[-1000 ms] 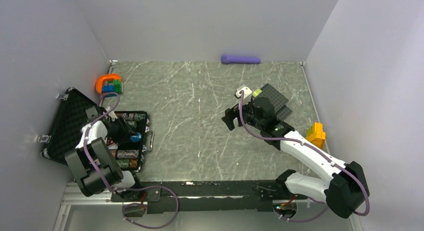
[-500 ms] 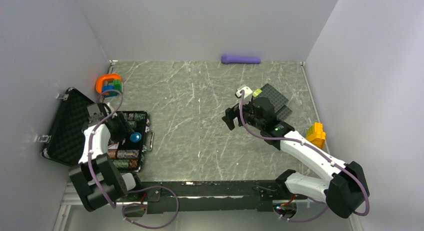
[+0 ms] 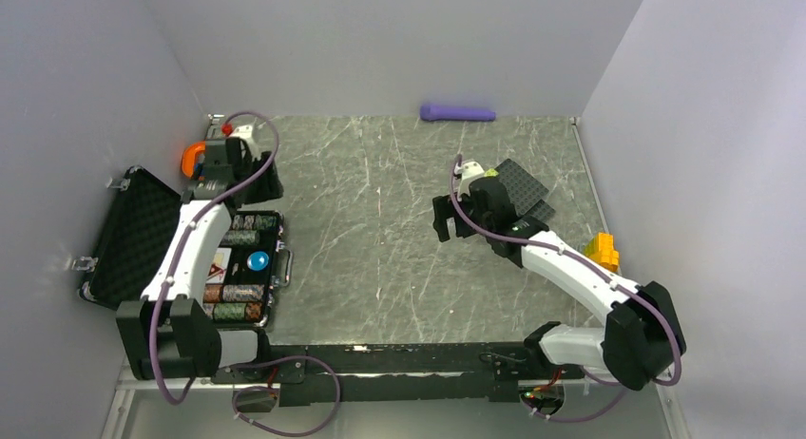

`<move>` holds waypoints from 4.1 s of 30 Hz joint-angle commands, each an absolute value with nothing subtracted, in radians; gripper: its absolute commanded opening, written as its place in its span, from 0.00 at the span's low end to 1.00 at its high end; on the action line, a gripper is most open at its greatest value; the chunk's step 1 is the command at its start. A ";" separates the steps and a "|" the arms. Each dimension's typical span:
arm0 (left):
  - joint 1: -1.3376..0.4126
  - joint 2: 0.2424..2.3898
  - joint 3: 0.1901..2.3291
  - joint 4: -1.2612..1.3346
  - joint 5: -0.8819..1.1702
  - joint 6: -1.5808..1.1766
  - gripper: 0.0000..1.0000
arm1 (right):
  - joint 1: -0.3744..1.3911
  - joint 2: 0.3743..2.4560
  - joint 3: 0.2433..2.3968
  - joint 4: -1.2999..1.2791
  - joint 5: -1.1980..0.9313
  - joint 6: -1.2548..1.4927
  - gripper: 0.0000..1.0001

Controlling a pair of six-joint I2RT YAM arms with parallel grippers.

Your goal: Pack up texas hold em set

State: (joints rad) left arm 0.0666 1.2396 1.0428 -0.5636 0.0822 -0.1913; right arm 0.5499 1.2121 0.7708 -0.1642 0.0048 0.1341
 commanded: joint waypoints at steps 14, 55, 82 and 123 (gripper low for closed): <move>-0.045 1.331 1.123 -0.407 0.215 -0.163 0.62 | 0.507 1.541 1.045 -0.410 0.210 0.262 0.89; -0.044 1.298 1.107 -0.390 0.278 -0.197 0.61 | 0.459 1.869 1.156 -0.460 0.155 0.296 0.57; -0.130 1.414 1.098 -0.349 0.472 -0.259 0.61 | 0.549 1.675 1.066 -0.392 0.068 0.236 0.35; -0.482 1.860 1.110 -0.139 0.991 -0.503 0.24 | 0.846 1.464 0.900 -0.091 -0.010 0.035 0.32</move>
State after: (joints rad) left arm -0.4728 1.8584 1.0950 -0.1955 0.9287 -0.4950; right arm 0.8410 1.5013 0.9001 -0.1257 -0.0296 0.0513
